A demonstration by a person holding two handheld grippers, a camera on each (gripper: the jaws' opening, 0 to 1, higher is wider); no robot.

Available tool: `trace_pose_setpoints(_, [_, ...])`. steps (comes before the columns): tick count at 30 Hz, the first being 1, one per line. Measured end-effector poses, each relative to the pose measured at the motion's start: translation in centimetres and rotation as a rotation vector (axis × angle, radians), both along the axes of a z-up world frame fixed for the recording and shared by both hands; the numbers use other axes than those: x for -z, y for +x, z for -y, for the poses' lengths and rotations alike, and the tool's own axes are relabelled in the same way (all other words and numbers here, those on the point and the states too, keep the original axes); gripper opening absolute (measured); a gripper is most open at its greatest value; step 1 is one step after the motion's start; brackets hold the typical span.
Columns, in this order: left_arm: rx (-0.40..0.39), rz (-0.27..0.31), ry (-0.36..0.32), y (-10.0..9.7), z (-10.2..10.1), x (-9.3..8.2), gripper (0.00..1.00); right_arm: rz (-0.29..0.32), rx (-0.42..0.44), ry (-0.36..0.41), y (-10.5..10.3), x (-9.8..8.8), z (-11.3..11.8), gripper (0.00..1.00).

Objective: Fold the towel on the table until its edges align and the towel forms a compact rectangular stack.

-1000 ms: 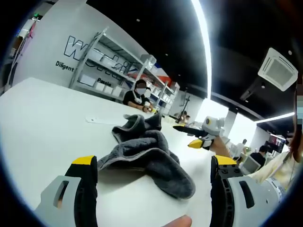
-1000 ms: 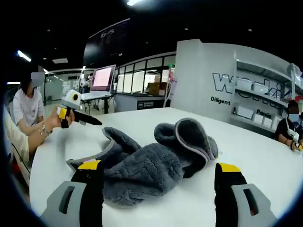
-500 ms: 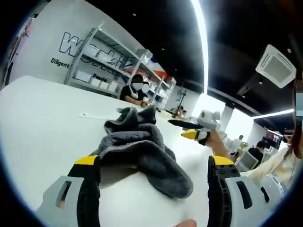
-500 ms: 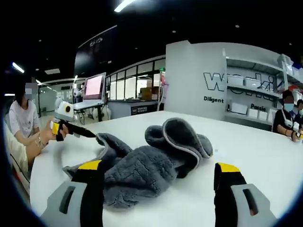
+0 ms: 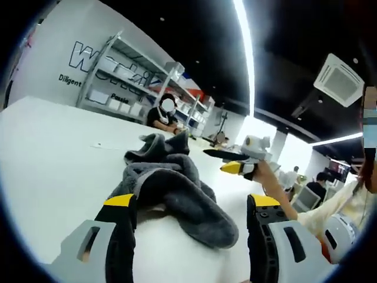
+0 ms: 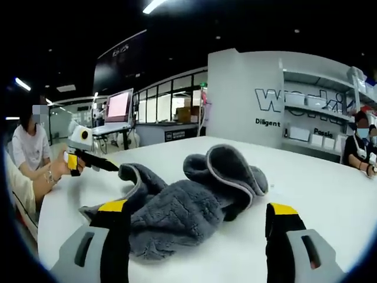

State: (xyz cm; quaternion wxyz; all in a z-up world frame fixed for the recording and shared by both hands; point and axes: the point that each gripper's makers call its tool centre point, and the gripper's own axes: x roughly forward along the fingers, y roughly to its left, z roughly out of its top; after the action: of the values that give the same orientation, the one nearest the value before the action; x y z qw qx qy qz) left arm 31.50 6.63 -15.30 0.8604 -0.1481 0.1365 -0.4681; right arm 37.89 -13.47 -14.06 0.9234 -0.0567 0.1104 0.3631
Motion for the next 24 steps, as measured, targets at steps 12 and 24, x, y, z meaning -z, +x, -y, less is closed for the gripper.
trace_pose_setpoints(12, [0.091, 0.064, -0.052, -1.4, 1.5, -1.7, 0.78, -0.02, 0.0, -0.006, 0.5, 0.1, 0.4, 0.96])
trace_pose_setpoints(24, [0.146, 0.05, 0.088, -2.2, 5.9, 2.2, 0.78, -0.023, -0.009, -0.013, -0.2, 0.6, -0.2, 0.96])
